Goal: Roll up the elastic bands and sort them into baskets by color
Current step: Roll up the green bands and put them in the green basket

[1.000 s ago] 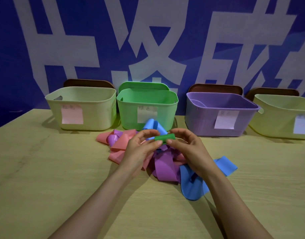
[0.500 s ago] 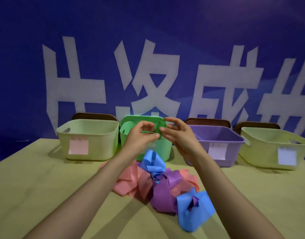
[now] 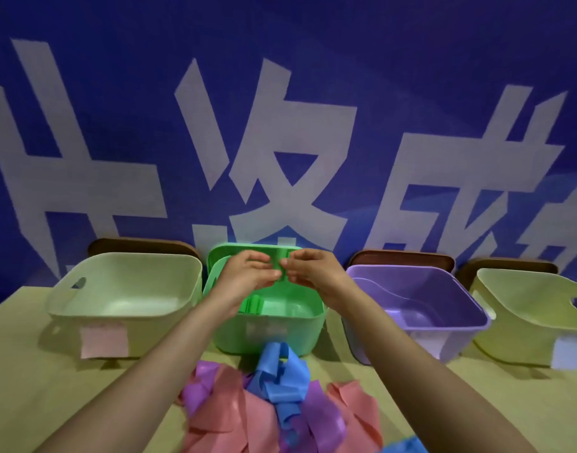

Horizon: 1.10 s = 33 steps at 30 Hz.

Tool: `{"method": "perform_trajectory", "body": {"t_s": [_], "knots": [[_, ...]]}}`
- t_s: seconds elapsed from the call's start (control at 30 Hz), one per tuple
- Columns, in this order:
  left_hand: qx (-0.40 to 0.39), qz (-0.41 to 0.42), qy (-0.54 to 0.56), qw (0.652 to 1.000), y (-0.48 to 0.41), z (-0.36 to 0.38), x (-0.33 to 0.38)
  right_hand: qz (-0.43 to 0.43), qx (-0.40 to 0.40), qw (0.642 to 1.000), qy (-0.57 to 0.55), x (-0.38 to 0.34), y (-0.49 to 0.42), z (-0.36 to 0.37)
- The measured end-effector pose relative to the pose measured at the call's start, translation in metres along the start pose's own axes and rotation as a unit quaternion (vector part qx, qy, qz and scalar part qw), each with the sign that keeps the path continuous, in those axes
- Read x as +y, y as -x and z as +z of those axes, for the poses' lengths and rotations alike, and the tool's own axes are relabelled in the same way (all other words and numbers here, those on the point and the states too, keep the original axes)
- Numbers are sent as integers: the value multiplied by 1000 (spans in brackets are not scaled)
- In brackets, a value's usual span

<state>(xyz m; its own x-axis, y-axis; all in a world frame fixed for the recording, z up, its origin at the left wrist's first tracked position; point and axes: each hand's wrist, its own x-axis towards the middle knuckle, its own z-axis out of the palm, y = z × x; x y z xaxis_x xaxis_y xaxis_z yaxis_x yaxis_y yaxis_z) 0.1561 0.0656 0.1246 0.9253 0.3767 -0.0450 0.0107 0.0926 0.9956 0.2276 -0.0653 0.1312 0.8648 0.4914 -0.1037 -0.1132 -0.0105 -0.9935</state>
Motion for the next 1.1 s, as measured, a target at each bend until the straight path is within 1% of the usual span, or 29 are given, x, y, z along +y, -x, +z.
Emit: {"method": "perform_trajectory", "body": {"t_s": [0.13, 0.33, 0.4, 0.47, 0.57, 0.63, 0.73, 0.9, 1.0, 1.1], "knots": [[13, -55, -15, 998, -10, -5, 6, 58, 12, 998, 3, -5, -13, 6], [40, -121, -33, 991, -29, -12, -11, 125, 23, 992, -15, 8, -31, 15], [30, -139, -44, 989, -37, -13, -17, 141, 37, 989, -14, 13, -40, 15], [6, -160, -81, 984, -50, -18, -23, 169, 53, 984, -7, 21, -53, 12], [-16, -177, -192, 965, -72, -28, -34, 225, 57, 972, 47, 38, -76, 7], [-26, -182, -278, 943, -84, -31, -43, 272, 41, 954, 118, 56, -91, 7], [-59, -197, -374, 904, -94, -29, -56, 322, 49, 929, 177, 81, -108, 12], [-87, -223, -438, 867, -109, -30, -69, 348, 47, 895, 274, 94, -127, 21], [-94, -230, -452, 857, -113, -31, -75, 356, 34, 883, 305, 101, -131, 26], [-101, -231, -453, 855, -117, -32, -78, 361, 30, 869, 338, 109, -133, 30]]}}
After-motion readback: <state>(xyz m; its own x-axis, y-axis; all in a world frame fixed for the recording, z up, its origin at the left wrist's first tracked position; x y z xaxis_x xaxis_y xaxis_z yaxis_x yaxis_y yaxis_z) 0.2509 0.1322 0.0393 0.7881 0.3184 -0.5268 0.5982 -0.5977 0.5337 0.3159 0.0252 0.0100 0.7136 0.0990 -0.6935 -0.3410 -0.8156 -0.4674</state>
